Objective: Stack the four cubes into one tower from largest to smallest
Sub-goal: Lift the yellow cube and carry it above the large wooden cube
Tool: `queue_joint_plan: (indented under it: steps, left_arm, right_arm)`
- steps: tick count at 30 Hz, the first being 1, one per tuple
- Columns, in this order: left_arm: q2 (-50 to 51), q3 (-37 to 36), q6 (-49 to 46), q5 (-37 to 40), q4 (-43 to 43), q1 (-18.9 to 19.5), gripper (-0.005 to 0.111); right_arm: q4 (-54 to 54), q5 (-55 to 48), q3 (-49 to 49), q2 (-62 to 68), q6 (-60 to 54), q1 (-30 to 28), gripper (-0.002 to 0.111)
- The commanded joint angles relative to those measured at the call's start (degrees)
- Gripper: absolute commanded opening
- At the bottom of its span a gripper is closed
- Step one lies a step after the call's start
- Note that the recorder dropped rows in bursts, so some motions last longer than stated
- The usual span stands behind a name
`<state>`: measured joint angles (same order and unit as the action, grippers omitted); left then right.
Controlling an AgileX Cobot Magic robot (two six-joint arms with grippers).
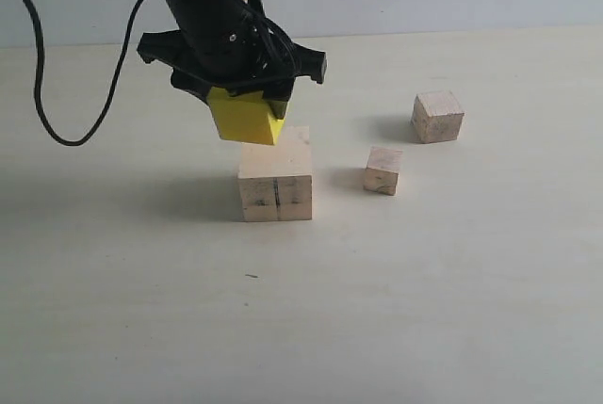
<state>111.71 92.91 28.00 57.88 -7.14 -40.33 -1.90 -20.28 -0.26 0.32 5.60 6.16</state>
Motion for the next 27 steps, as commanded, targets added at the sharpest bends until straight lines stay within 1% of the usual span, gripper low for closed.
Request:
queue_joint_plan:
  steps: [1, 8, 19, 22, 27]
  left_arm:
    - [1.0, 1.2, 3.3, 0.4, 1.4, -0.4, 0.001]
    - [1.2, 1.2, 7.8, 1.2, 1.1, -0.9, 0.001]
    - [3.3, 1.2, 15.2, 0.0, -1.6, -4.6, 0.001]
    - [3.9, 1.2, 17.2, 0.1, -3.1, -4.9, 0.001]
    - [5.5, 1.2, 17.4, 0.1, -3.1, -4.9, 0.001]
  right_arm:
    - [0.0, 0.5, 0.3, -0.3, 0.0, -0.2, 0.0]
    - [0.0, 0.5, 0.3, -0.3, 0.0, -0.2, 0.0]
    - [0.0, 0.5, 0.3, -0.3, 0.0, -0.2, 0.0]
    - [0.0, 0.5, 0.3, -0.3, 0.0, -0.2, 0.0]
    - [0.0, 0.5, 0.3, -0.3, 0.0, -0.2, 0.0]
